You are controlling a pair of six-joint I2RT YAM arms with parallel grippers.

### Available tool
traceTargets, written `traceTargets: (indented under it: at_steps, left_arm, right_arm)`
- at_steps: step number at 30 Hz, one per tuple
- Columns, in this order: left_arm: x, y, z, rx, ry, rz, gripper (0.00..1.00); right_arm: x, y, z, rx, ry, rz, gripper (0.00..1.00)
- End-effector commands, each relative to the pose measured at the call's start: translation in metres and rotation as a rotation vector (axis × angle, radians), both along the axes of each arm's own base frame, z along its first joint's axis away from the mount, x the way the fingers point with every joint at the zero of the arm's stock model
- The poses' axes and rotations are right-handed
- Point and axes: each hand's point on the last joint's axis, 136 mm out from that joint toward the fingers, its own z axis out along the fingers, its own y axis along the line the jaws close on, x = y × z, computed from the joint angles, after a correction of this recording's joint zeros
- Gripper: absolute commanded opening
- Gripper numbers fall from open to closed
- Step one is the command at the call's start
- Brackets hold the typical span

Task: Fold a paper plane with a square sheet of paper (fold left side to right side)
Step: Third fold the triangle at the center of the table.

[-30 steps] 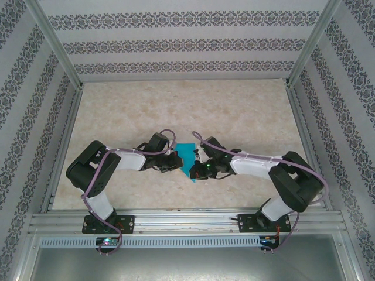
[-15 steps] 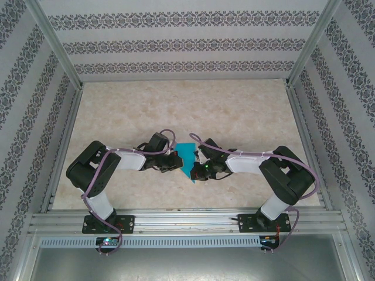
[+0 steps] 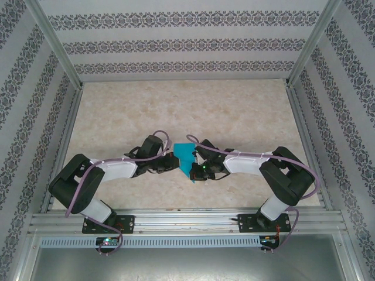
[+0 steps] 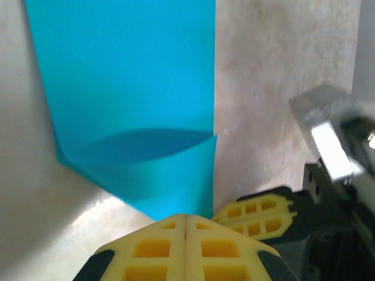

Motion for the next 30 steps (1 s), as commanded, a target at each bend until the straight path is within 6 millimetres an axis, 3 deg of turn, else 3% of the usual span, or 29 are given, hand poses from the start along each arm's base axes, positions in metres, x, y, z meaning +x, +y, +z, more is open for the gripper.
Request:
traceTargets:
  at_steps: [1, 15, 30]
  left_arm:
    - [-0.010, -0.020, 0.011, -0.071, -0.039, -0.051, 0.03]
    - [-0.006, -0.050, -0.008, -0.128, -0.013, -0.061, 0.01]
    - [-0.011, -0.020, -0.053, 0.120, 0.106, 0.004, 0.00]
  right_arm:
    - [-0.019, -0.044, -0.034, -0.233, 0.061, -0.030, 0.00]
    - [-0.022, -0.051, -0.040, -0.301, 0.060, -0.017, 0.00]
    - [-0.025, -0.064, -0.038, -0.383, 0.064, 0.009, 0.00]
